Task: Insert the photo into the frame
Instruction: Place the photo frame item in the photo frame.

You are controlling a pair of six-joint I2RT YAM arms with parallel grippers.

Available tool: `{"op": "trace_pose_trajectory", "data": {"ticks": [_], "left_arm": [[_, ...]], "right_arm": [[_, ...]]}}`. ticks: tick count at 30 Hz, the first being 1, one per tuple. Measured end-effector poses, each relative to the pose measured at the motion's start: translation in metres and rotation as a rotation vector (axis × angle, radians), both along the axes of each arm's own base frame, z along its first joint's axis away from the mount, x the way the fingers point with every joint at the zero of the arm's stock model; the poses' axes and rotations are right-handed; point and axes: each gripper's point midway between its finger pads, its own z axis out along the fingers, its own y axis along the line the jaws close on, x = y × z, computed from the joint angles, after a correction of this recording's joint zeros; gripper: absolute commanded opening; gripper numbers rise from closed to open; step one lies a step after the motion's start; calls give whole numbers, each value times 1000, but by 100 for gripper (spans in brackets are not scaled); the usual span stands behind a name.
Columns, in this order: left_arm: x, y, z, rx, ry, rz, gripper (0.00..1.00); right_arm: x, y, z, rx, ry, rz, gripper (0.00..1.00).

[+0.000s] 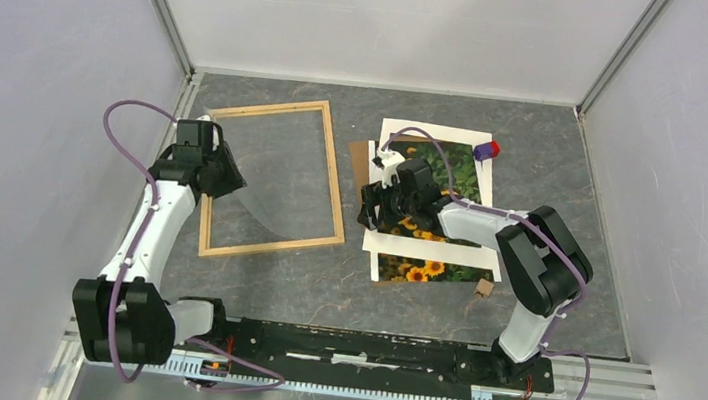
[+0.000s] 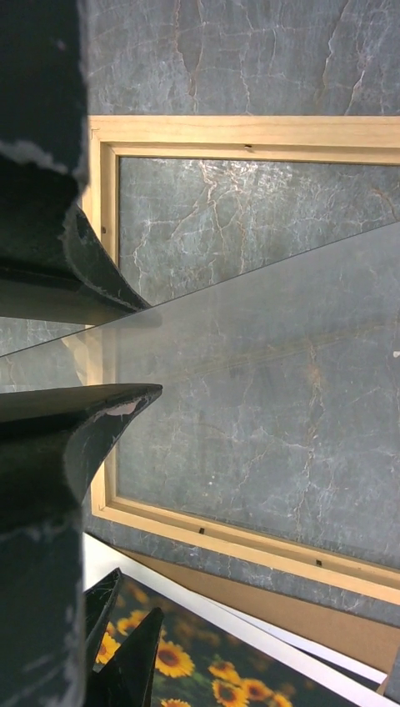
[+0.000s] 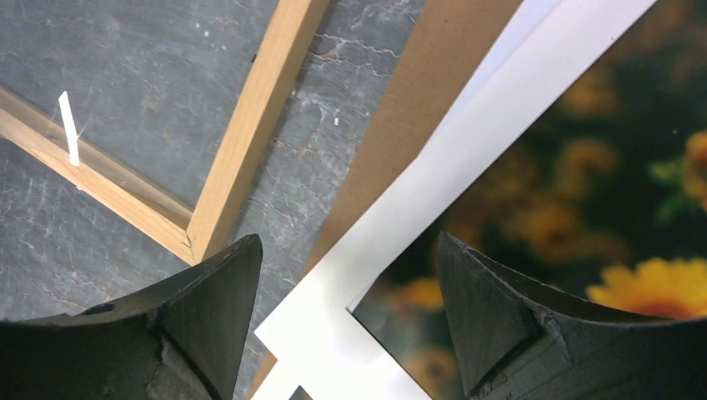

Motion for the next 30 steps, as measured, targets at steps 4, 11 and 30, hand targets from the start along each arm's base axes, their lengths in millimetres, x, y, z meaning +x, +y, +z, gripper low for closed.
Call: {"op": "trace_pose_trajectory", "data": {"ticks": [4,11,30], "left_arm": [[1,3,-5,-8,19,9,47],[-2,20,-23,-64,98,103,59],[-27,41,-47,-288,102,310,93]], "right_arm": [[1,5,2,-5,-12,7,82],[2,1,0,-22,-13,-2,82],[-4,-2,-7,-26,-4,7,82]]}}
